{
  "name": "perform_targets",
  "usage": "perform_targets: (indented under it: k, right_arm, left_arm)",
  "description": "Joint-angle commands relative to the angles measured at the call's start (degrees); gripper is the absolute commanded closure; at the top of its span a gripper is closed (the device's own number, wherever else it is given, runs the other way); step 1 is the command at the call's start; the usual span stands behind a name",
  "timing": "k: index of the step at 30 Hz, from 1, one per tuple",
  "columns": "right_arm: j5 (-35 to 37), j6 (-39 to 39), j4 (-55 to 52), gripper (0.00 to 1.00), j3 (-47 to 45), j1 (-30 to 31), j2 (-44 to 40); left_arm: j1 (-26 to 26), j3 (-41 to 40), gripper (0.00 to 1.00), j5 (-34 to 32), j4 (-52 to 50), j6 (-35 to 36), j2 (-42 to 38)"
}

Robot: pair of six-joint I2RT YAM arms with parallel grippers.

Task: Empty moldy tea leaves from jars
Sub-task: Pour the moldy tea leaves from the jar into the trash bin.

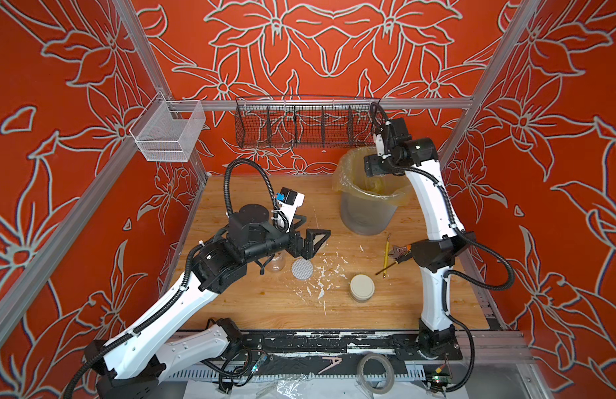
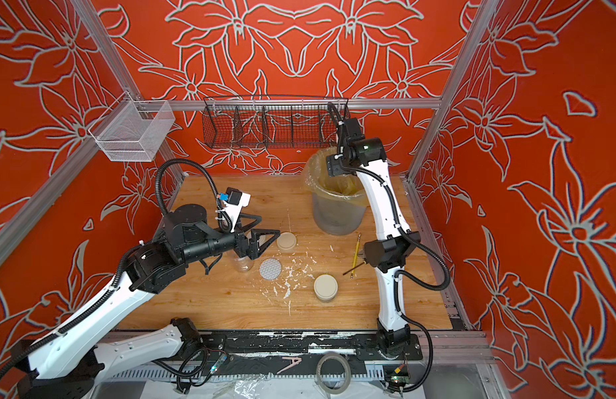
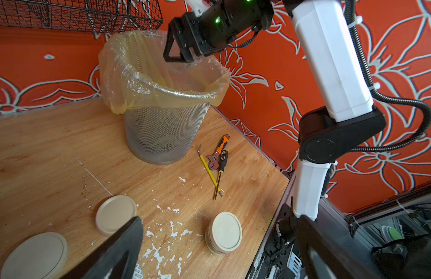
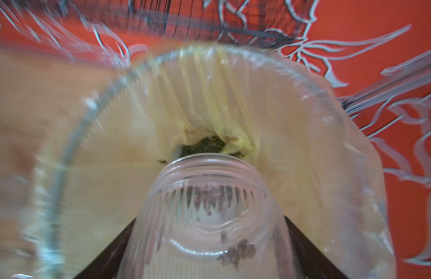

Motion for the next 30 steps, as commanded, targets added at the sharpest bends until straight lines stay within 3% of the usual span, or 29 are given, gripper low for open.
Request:
perform_targets:
  k: [1,13,17,22,25,30]
  right_arm:
    - [11.77,-16.5,-4.14,1.0,2.5,3.37,1.55]
    - [22.39,-35.67,2.96,1.0,-2.83,6.14,0.57]
    - [23.4,-32.5,4.58,1.0,-2.67,6.33,-0.42]
    - [22.84,-20.28,6.4,1.0,-1.54,5.91,-2.36]
    - [14.04,-9.7,4.1,1.0,-0.27,3.68,-4.22]
    - [-12.45,6.73,8.36,1.0,-7.99,-4.31,-9.82]
  left_arm:
    - [-0.36,2.86,0.03,0.45,-0.9,0.52,1.6]
    - [-0.36,3.95,0.03,-0.09,-1.85,1.47,2.84]
    - [-0.36,2.48,0.03,-0.85,0.53,1.76,1.9]
    - [-0.36,2.12,0.03,-1.46,1.34,2.42,0.91]
    - [-0.35,2.16,0.03,-1.66,1.61,2.24,0.73]
    - [-0.36,2.51,0.03,-1.11,1.8,1.44,0.85]
